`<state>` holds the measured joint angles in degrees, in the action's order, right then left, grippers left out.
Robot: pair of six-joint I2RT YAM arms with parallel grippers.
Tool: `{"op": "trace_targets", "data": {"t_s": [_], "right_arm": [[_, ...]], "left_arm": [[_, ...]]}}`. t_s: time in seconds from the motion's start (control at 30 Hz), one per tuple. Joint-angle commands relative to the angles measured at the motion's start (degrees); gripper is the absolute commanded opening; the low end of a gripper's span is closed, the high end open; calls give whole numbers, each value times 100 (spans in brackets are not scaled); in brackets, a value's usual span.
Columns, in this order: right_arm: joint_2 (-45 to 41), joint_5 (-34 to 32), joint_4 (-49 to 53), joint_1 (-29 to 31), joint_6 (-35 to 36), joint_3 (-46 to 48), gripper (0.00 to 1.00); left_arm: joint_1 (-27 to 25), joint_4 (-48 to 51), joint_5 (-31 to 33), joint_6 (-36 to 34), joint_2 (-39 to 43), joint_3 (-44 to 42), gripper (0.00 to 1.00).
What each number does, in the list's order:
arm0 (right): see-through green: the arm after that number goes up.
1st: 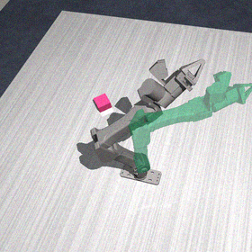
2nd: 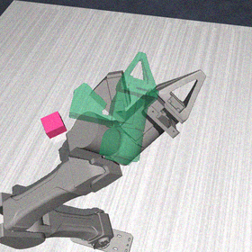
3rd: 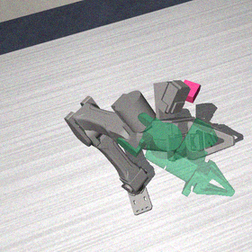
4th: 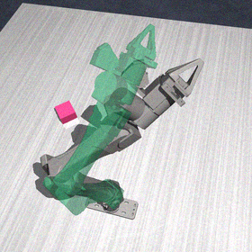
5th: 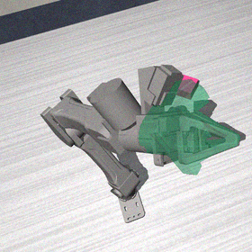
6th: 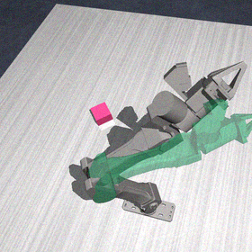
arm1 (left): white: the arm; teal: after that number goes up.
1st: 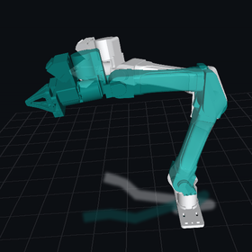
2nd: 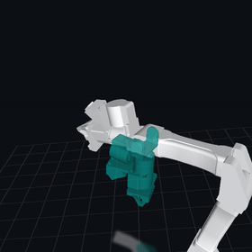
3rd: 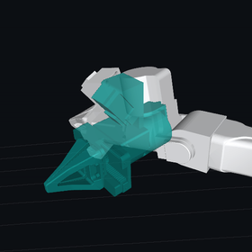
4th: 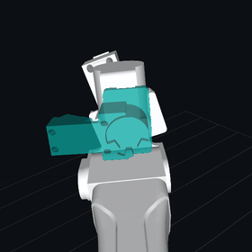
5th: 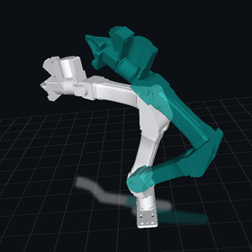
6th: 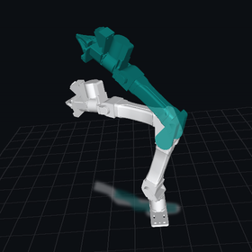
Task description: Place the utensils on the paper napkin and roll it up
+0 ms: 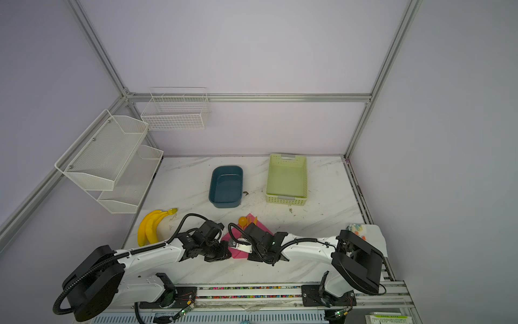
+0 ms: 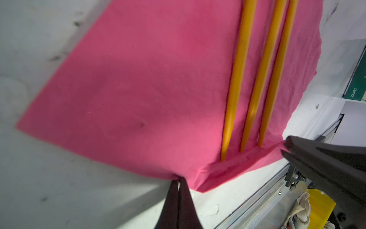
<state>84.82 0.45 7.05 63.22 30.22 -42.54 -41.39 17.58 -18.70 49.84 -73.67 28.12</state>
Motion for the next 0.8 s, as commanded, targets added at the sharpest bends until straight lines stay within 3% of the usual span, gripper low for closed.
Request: {"op": "trace_targets", "data": {"t_s": [0.0,0.37,0.77], "right_arm": [[2,56,-80,-51,107,-131,0],[-52,114,-71,-88,90,-127,0],[-80,217,-104,-117,90,-164,0]], "left_arm": [[-19,24,-45,-168,-117,273,1],[-10,531,413,-172,595,614,0],[6,-502,-152,219,-9,473,0]]}}
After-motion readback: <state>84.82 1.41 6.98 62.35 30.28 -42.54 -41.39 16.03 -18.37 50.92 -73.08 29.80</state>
